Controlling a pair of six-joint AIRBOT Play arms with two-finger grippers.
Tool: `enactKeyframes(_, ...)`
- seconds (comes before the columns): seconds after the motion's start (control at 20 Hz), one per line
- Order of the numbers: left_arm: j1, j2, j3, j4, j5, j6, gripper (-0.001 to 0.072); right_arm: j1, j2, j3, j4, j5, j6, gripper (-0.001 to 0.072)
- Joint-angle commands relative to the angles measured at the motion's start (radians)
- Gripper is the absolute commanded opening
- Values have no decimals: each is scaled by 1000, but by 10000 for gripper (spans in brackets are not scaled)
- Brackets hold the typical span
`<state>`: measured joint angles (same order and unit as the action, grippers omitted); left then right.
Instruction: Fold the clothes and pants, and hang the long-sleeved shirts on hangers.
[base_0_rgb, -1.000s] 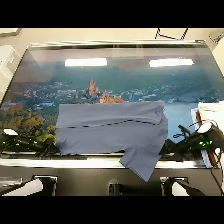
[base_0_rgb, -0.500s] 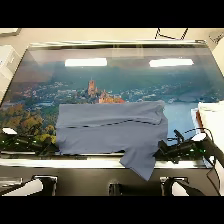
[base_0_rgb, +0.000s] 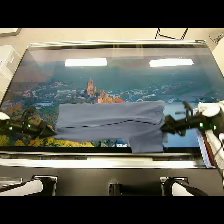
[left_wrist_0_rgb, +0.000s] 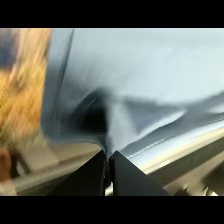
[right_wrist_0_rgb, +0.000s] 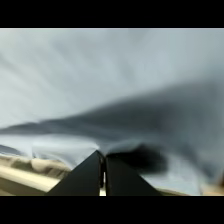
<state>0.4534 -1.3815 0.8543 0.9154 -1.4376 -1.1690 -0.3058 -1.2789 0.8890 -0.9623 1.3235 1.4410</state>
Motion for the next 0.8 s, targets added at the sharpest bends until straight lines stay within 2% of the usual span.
enactKeyframes(0.0, -57, -130, 212, -30, 14, -75, 23, 81, -184, 287, 0, -37, 42, 36)
enactKeyframes(0.15, -83, -288, 422, -31, 12, -161, 23, 93, -375, 504, 13, -41, 113, 37)
enactKeyframes(0.25, -100, -383, 537, -34, 0, -198, 23, 93, -459, 583, 32, -59, 118, 37)
enactKeyframes(0.45, -130, -535, 722, -82, -53, -205, 23, 95, -525, 608, 108, -160, 118, 38)
enactKeyframes(0.6, -143, -579, 737, -82, -55, -210, 39, 117, -573, 608, 113, -144, 107, 39)
enactKeyframes(0.65, -141, -583, 737, -82, -60, -225, 162, 128, -581, 608, 114, -137, 106, 40)
enactKeyframes(0.7, -135, -580, 740, -82, -73, -227, 354, 132, -581, 609, 117, -137, 100, 42)
enactKeyframes(0.75, -122, -575, 753, -82, -101, -227, 503, 127, -574, 614, 136, -119, 100, 99)
